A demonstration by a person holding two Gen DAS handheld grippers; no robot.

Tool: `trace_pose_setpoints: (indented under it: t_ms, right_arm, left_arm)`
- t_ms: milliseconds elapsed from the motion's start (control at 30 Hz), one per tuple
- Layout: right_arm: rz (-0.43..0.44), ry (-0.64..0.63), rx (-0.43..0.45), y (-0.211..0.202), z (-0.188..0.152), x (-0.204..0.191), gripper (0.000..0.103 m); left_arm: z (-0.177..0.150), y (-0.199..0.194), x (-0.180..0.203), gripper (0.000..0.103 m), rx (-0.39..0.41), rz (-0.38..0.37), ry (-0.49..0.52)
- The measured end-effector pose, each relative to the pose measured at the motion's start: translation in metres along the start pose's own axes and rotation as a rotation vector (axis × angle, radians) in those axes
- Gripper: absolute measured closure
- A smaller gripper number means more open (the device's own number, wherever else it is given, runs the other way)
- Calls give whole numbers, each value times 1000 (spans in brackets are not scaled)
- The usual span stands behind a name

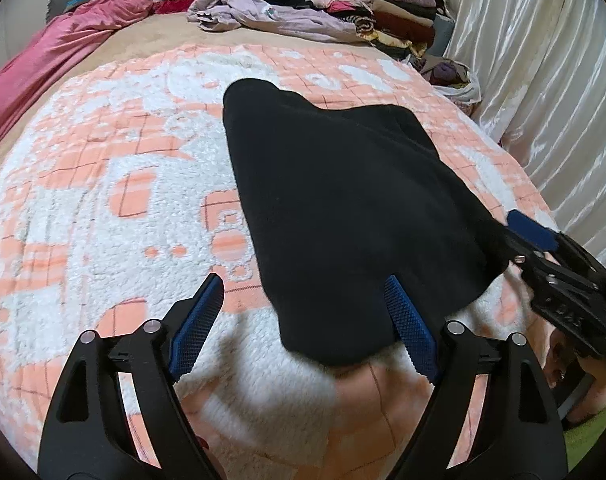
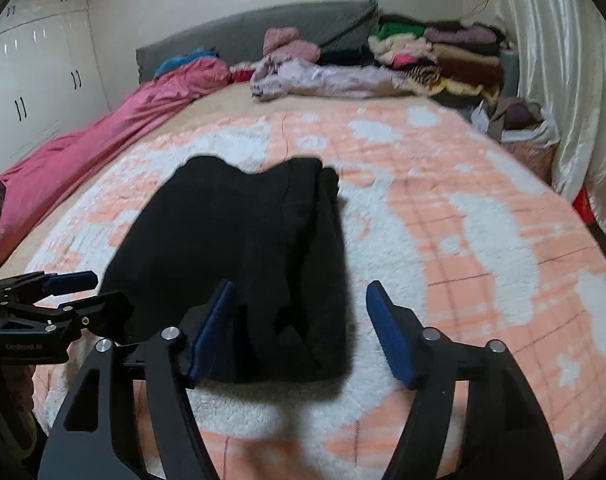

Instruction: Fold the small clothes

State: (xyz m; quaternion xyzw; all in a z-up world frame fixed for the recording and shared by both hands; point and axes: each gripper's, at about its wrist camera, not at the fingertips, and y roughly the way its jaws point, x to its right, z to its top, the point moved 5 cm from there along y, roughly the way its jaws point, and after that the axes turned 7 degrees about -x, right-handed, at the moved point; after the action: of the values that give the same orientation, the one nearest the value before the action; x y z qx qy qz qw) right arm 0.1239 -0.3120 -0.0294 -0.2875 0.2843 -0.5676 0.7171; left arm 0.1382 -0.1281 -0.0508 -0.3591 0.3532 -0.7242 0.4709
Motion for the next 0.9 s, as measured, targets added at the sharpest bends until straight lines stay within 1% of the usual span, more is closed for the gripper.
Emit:
trace_pose_setpoints:
  t_ms: [33, 67, 133, 200, 267, 300, 433, 533, 600, 733, 900]
  right_arm:
    - [-3, -2, 11, -6, -1, 0, 36]
    - [-9, -4, 17, -10, -2, 1, 28]
    - [-24, -2, 41, -20, -5, 3, 18]
    - [-28, -2, 60, -30, -10, 4, 16]
    - [-37, 5, 70, -39, -16, 4, 10]
    - [-39, 8, 75, -43, -19, 4, 10]
    - [-52, -1, 83, -54, -29, 1, 10]
    - [-60, -12, 81, -59, -38, -3, 5]
    - [-64, -21, 80, -62, -45, -7, 5]
    - [-70, -19, 65, -64, -61, -13, 5]
    - [-72, -9, 20, -58, -84, -20, 5]
  left_arm:
    - [-2, -4, -1, 27, 7, 0, -4]
    - [-4, -7, -2, 26, 11, 1, -5]
    - [-8, -13, -3, 20, 20, 1, -9]
    - [-13, -19, -3, 14, 31, 2, -12]
    - [-20, -25, -5, 12, 41, 10, -13]
    - [-25, -28, -7, 10, 44, 14, -17]
    - [-39, -38, -9, 10, 56, 30, -23]
    - [-47, -46, -11, 10, 72, 51, -26]
    - [-53, -50, -14, 10, 78, 60, -37]
    - [-66, -54, -19, 10, 78, 70, -48]
    - [-85, -52, -22, 10, 56, 82, -48]
